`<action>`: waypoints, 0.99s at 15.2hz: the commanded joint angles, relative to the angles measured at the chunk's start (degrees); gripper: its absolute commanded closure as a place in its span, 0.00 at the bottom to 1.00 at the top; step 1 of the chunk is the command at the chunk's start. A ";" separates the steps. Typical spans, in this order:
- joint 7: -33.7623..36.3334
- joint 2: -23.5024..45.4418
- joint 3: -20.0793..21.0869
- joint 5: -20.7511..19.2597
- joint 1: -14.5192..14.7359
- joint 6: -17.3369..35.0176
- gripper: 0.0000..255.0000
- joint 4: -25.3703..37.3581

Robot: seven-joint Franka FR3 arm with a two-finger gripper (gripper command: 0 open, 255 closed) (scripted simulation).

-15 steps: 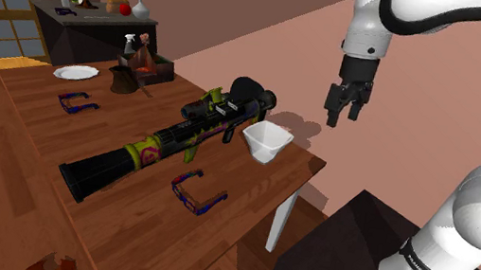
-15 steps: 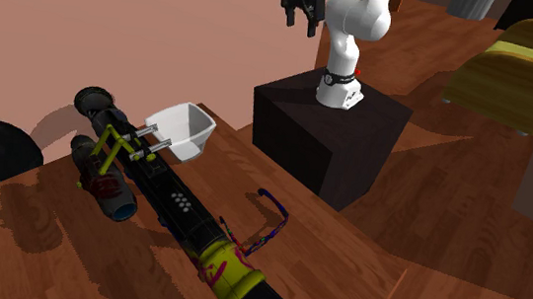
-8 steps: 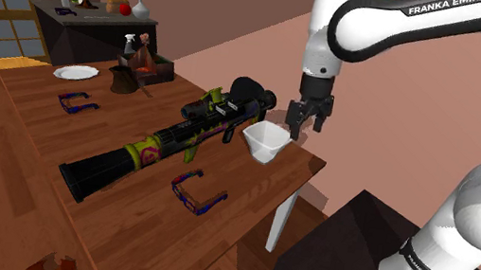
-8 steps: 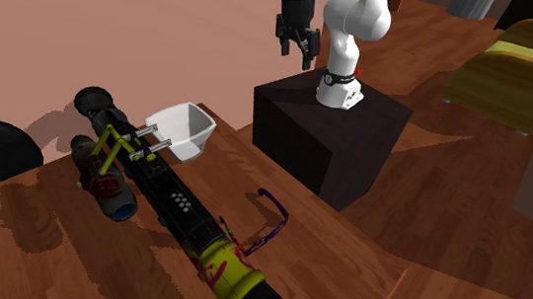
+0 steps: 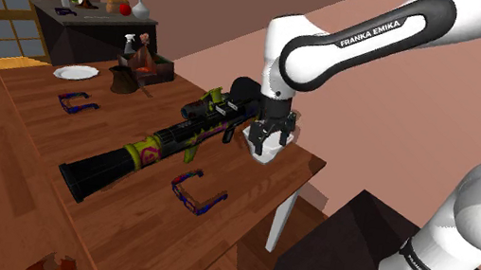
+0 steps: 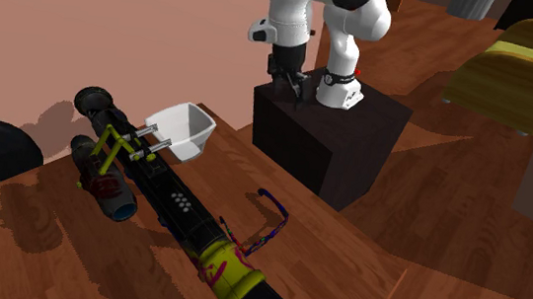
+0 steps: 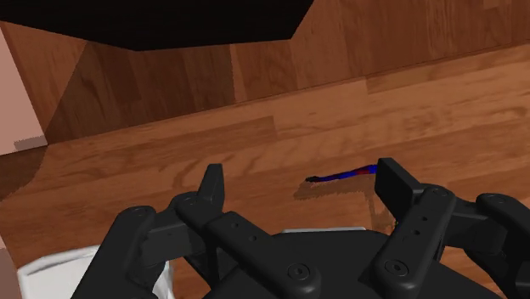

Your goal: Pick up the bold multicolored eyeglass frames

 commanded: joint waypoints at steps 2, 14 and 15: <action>3.26 6.70 1.35 -2.14 0.70 2.62 0.00 3.68; 14.12 34.92 0.82 -12.63 7.47 6.16 0.00 25.81; 14.68 37.28 0.52 -13.27 8.25 5.95 0.00 28.21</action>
